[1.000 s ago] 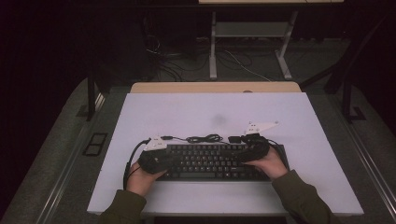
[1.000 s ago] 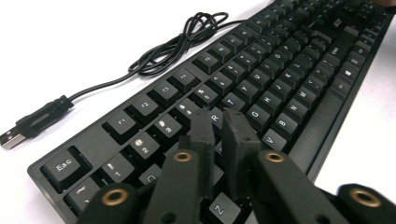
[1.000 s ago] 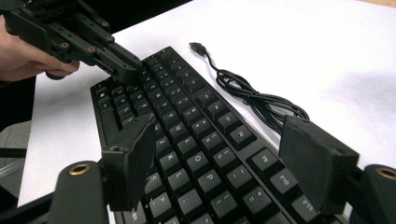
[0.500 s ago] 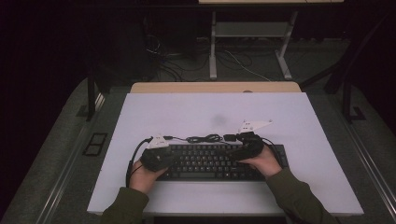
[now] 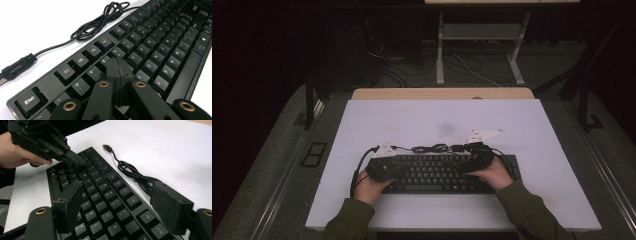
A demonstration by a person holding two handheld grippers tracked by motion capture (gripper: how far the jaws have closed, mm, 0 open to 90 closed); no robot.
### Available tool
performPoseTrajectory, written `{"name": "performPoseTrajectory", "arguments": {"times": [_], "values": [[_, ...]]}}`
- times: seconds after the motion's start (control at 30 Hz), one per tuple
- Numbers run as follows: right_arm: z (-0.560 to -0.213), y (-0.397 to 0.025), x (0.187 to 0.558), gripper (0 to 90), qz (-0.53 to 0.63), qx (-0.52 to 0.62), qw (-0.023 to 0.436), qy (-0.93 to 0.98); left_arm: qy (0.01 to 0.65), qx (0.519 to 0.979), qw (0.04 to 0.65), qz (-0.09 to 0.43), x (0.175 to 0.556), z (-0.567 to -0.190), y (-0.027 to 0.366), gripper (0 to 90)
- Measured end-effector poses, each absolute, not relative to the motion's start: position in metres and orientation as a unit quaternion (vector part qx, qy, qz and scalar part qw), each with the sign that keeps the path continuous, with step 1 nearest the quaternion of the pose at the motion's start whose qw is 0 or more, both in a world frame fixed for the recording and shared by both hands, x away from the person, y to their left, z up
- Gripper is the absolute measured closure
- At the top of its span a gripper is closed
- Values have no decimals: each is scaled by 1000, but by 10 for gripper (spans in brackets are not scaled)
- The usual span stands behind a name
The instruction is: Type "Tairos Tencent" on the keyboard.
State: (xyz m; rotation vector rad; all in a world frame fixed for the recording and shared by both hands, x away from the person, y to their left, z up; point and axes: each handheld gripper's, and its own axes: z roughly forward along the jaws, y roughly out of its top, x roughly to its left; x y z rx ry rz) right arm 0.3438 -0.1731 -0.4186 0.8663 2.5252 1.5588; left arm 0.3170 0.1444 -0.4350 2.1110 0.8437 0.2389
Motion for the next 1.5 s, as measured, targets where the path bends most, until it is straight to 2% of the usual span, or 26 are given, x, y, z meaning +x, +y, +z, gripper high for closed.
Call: {"name": "performPoseTrajectory", "arguments": {"times": [0.63,0.77,1.13,1.5], "values": [[-417,-173,344,257,506,278,25,816,335,837,422,94,316,-434,145,891],[-417,-173,345,259,507,279,25,815,337,835,425,91,316,-434,146,866],[-415,-171,346,324,511,276,14,814,345,824,442,84,312,-431,151,697],[-413,-156,348,473,510,258,7,821,344,820,449,90,308,-429,152,468]]}}
